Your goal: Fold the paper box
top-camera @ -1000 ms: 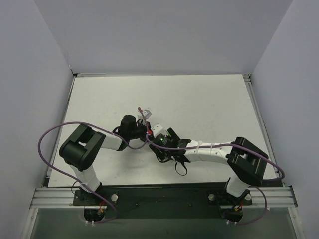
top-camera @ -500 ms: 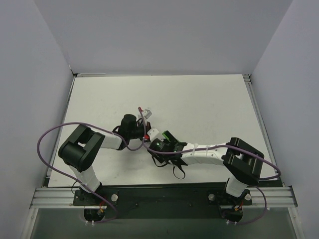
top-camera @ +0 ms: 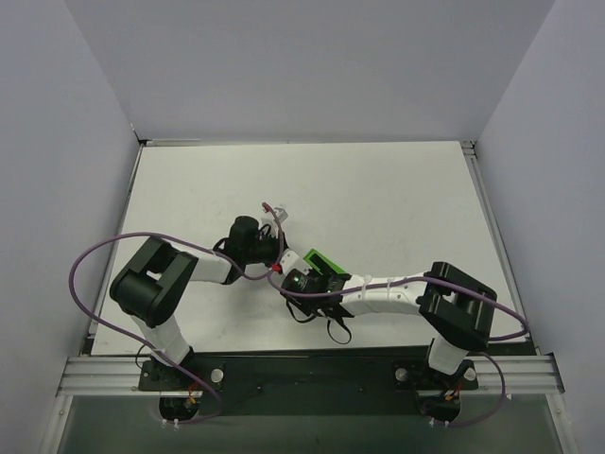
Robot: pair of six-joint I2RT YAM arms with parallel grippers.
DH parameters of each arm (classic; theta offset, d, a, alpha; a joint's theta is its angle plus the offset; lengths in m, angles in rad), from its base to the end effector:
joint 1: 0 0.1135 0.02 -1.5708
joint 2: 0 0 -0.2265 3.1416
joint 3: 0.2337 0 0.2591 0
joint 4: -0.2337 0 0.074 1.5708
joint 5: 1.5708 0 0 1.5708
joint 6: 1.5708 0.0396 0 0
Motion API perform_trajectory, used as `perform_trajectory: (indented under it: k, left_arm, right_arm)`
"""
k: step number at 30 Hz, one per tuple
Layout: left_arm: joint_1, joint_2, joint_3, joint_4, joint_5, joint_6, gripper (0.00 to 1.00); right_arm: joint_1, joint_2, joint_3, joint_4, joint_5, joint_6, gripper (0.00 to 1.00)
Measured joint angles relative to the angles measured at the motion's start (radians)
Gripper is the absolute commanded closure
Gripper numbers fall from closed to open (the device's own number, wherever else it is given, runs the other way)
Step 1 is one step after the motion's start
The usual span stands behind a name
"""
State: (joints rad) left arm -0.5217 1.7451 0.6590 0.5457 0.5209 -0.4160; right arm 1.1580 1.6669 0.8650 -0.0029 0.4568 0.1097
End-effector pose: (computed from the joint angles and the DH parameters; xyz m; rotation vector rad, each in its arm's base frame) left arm 0.2700 -0.1779 0.0858 0.4490 2.1856 -1.0890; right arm 0.1508 0.3008 0.1206 -0.9507 2.0689 0.1163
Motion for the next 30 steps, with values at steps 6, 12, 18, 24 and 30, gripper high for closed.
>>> perform_trajectory:
  k: [6,12,18,24,30]
  left_arm:
    - [0.0,-0.003,0.001,-0.011,0.0,-0.011,1.0]
    - [0.0,-0.003,0.006,-0.015,-0.005,-0.018,0.99]
    - [0.008,-0.006,0.006,-0.016,-0.015,-0.031,0.44]
    - [0.016,-0.072,-0.027,-0.019,-0.019,-0.08,0.09]
    - [0.094,-0.257,-0.084,0.006,-0.083,-0.146,0.07]
  right_arm:
    - [-0.003,0.031,0.002,0.032,0.039,-0.027,0.49]
    - [0.0,0.049,0.002,0.058,0.069,-0.055,0.63]
    - [0.002,0.051,-0.002,0.068,0.081,-0.069,0.83]
    - [-0.002,0.032,-0.009,0.082,0.063,-0.089,1.0]
    - [-0.002,-0.051,-0.013,0.019,-0.026,-0.09,1.0]
